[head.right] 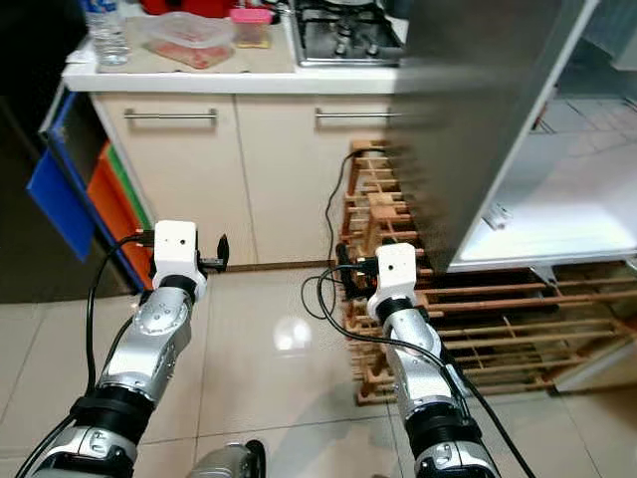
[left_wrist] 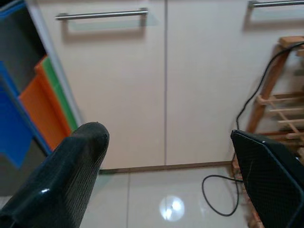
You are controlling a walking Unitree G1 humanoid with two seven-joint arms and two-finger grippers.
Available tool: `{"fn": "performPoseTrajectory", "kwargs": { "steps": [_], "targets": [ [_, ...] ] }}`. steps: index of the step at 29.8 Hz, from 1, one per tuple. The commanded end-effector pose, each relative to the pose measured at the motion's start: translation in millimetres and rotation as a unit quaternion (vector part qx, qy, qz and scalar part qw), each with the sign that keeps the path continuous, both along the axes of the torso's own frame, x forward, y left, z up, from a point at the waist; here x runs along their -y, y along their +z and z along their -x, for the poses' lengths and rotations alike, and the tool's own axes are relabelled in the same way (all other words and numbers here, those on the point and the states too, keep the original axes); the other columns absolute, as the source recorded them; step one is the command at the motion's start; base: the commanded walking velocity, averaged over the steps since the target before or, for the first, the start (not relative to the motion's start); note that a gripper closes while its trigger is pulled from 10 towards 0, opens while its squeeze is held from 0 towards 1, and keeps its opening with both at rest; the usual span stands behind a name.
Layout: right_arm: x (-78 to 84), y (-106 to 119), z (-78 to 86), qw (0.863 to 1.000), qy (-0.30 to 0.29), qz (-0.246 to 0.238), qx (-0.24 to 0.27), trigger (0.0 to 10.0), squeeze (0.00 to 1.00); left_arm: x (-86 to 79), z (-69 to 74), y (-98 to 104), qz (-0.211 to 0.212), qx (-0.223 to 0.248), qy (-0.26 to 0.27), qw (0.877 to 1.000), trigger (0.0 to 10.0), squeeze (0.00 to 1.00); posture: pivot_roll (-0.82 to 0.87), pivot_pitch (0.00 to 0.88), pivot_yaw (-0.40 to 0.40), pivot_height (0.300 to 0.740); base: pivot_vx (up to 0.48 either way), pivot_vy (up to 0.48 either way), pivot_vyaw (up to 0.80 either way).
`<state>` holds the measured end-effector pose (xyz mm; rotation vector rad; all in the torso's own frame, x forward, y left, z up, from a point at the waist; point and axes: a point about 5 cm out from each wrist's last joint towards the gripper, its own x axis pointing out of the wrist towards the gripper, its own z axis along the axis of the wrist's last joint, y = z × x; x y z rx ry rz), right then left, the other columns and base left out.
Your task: Restocking fridge
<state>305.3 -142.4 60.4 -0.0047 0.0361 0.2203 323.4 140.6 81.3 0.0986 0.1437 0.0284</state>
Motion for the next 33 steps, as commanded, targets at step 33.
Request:
{"fn": "performPoseTrajectory", "kwargs": {
  "steps": [33],
  "targets": [
    [6.1,5.0,24.7,0.999,-0.034,-0.004,0.024,10.0,0.0,-11.3,31.6,37.9,0.008,0.091,-0.036,0.995,10.0,0.0,-0.03,0.049,0.0,0.74,0.08,0.041,0.37]
  ]
}}
